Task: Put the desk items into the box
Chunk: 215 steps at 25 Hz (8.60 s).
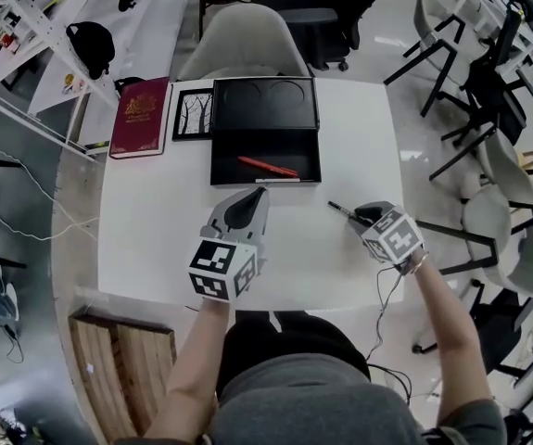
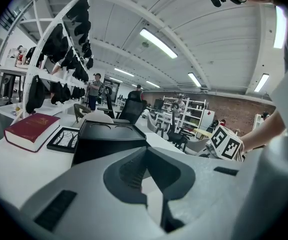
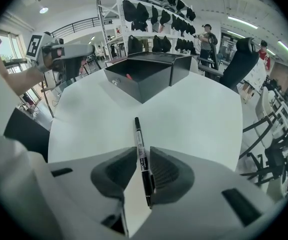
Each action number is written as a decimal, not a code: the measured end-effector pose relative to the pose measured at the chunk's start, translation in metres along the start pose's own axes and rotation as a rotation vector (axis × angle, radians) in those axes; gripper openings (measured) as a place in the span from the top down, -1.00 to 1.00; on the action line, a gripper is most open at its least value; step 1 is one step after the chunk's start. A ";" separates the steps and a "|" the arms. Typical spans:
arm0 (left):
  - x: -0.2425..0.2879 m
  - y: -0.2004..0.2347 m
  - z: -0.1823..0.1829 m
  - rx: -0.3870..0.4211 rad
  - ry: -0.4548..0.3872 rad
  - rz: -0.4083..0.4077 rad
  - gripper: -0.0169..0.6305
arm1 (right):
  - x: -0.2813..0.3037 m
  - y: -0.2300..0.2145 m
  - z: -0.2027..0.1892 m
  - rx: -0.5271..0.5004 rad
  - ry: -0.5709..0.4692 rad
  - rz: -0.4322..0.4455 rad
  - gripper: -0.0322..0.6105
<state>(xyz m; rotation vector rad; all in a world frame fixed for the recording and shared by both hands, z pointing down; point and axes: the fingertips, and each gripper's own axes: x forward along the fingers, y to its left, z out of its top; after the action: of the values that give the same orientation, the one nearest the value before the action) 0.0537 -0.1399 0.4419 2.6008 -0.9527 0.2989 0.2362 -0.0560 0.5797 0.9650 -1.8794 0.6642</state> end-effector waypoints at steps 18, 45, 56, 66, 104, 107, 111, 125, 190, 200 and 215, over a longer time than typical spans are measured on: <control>0.000 -0.002 0.000 0.000 -0.005 0.010 0.93 | 0.003 0.005 0.000 -0.067 0.020 0.007 0.74; -0.017 0.001 0.015 0.046 -0.037 0.094 0.93 | -0.063 0.027 0.049 -0.065 -0.231 -0.001 0.75; -0.031 0.009 0.026 0.063 -0.067 0.144 0.93 | -0.093 0.042 0.096 -0.055 -0.406 0.015 0.75; -0.041 0.015 0.034 0.064 -0.094 0.186 0.93 | -0.117 0.048 0.136 -0.053 -0.533 0.047 0.75; -0.055 0.116 0.050 -0.011 -0.118 0.254 0.93 | -0.051 0.060 0.275 -0.157 -0.552 0.102 0.75; -0.053 0.124 0.047 -0.019 -0.111 0.254 0.93 | -0.034 0.058 0.275 -0.161 -0.508 0.103 0.75; -0.051 0.130 0.043 -0.030 -0.102 0.256 0.93 | -0.013 0.057 0.272 -0.181 -0.459 0.098 0.75; -0.050 0.152 0.038 -0.054 -0.089 0.268 0.93 | 0.041 0.052 0.259 -0.288 -0.295 0.070 0.75; -0.051 0.173 0.030 -0.084 -0.068 0.269 0.93 | 0.106 0.030 0.229 -0.373 -0.001 -0.026 0.71; -0.050 0.168 0.034 -0.071 -0.075 0.263 0.93 | 0.074 0.036 0.253 -0.326 -0.140 -0.043 0.77; -0.046 0.146 0.043 -0.039 -0.090 0.236 0.93 | -0.002 0.059 0.273 -0.210 -0.399 -0.044 0.87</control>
<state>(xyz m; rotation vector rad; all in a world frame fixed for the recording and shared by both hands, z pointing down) -0.0736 -0.2339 0.4252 2.4859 -1.2870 0.2218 0.0594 -0.2297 0.4500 1.0528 -2.2147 0.2498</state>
